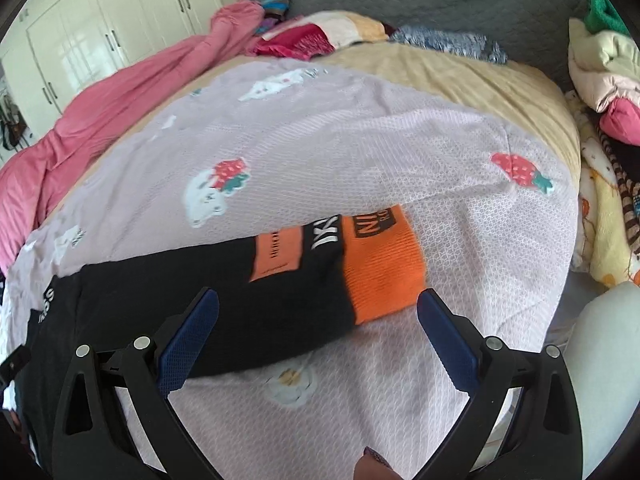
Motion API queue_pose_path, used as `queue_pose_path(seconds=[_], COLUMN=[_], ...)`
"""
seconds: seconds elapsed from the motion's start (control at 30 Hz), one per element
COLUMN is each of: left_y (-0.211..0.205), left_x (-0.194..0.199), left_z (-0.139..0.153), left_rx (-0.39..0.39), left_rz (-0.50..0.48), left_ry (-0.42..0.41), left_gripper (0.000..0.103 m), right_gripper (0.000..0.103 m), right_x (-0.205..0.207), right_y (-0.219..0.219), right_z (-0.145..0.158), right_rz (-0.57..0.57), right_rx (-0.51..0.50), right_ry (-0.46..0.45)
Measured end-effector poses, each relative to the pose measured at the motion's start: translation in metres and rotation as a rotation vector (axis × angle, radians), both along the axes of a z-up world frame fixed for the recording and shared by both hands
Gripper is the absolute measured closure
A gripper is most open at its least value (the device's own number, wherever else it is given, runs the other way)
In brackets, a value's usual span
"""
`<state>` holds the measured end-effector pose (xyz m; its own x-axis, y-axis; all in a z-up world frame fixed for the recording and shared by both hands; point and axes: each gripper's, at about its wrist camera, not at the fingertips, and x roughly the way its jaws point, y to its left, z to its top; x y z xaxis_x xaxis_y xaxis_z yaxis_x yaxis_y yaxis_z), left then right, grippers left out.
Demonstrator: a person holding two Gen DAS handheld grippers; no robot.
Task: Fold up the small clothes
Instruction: 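Carry the held sleeve with the right gripper across the shirt body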
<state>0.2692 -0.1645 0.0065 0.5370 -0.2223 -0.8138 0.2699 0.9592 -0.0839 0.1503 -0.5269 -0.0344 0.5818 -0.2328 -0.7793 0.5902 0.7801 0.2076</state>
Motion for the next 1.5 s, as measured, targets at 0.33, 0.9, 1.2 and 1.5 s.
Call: queue_pose_path(seconds=[0.33,0.9,1.2,1.5], left_y=[0.023,0.051,0.092,0.134], left_x=[0.015,0.018,0.012,0.001], left_z=[-0.011,-0.001,0.015,0.024], left_rx=[-0.022,-0.019,-0.065,-0.017], left_rz=[0.021,0.097,0.169,0.245], left_ry=[0.039,0.023,-0.003,-0.035], left_gripper=[0.009,0.009,0.009,0.009], right_gripper=[0.01,0.085,0.086,0.086], right_x=[0.019,0.008,0.019,0.053], right_y=[-0.029,-0.003,0.061,0.152], right_z=[-0.032,0.009,0.069,0.107], right_rz=[-0.068,0.022,0.146,0.335], right_rx=[-0.014,0.002,-0.008,-0.02], right_ry=[0.05,-0.187,-0.327,-0.373])
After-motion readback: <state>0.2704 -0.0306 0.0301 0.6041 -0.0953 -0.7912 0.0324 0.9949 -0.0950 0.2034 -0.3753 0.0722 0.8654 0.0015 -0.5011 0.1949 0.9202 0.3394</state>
